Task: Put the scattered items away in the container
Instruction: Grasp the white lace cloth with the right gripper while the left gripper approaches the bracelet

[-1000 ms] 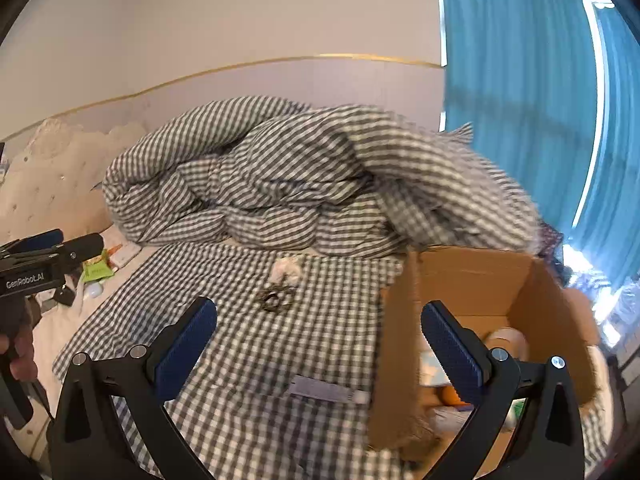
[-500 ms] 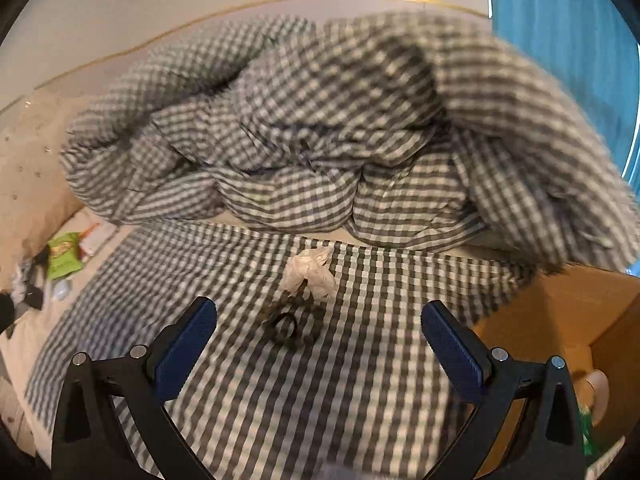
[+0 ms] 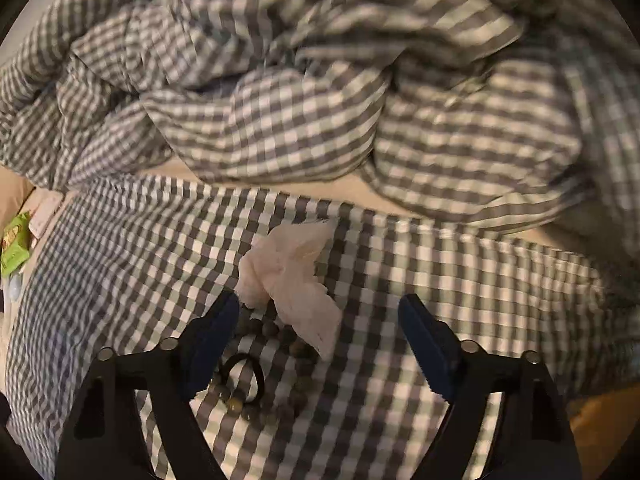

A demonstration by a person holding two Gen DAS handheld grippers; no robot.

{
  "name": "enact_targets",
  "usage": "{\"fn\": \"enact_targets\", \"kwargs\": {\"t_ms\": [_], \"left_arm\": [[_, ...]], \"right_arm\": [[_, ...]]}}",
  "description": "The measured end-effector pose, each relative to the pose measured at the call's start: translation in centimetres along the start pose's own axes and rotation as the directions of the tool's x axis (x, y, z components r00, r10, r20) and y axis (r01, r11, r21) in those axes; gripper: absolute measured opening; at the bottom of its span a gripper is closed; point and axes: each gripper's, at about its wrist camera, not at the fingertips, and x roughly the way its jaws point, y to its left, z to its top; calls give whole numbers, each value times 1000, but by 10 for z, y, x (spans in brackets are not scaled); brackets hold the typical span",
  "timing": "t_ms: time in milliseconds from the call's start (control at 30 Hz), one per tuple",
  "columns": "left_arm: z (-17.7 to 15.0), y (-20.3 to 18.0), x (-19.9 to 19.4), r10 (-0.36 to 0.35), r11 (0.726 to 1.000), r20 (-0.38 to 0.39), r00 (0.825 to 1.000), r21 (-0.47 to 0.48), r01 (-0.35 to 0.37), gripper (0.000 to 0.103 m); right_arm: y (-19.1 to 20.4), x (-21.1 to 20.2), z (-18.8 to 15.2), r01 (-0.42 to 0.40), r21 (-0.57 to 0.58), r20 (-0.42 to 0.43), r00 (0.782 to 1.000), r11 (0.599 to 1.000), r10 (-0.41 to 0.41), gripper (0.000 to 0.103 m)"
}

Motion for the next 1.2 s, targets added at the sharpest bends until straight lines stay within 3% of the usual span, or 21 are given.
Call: {"fn": "enact_targets", "kwargs": {"t_ms": [100, 167, 233, 333, 500, 733, 1033, 1133, 1200], "left_arm": [[-2, -4, 15, -4, 1000, -18, 1000, 4, 4, 103], [-3, -6, 24, -5, 1000, -30, 1000, 5, 5, 103], [-4, -7, 31, -8, 1000, -38, 999, 3, 8, 103], [-6, -10, 38, -8, 1000, -48, 999, 5, 8, 103], [-6, -16, 44, -16, 1000, -55, 998, 12, 16, 103], [2, -30, 58, -47, 999, -65, 997, 8, 47, 103], [18, -56, 115, -79, 992, -141, 987, 83, 92, 100], [18, -68, 137, -48, 986, -168, 985, 149, 73, 85], [15, -76, 150, -34, 979, -184, 982, 192, 69, 70]], "right_arm": [[8, 16, 3, -3, -29, -23, 1000, 1000, 2, 72], [15, 23, 3, 7, -57, -33, 999, 998, -9, 56], [20, 31, 5, -1, -82, -55, 998, 997, -3, 31], [23, 33, 7, -20, -96, -54, 998, 995, 15, 13], [13, 6, 9, -12, -71, 16, 1000, 997, 13, 10], [-1, -62, 14, -15, -29, 137, 990, 999, 19, 10], [-10, -127, 13, -34, -9, 241, 970, 999, 35, 10], [-13, -139, 10, -40, -5, 258, 965, 999, 40, 10], [-15, -145, 9, -44, -6, 264, 963, 999, 44, 10]]}}
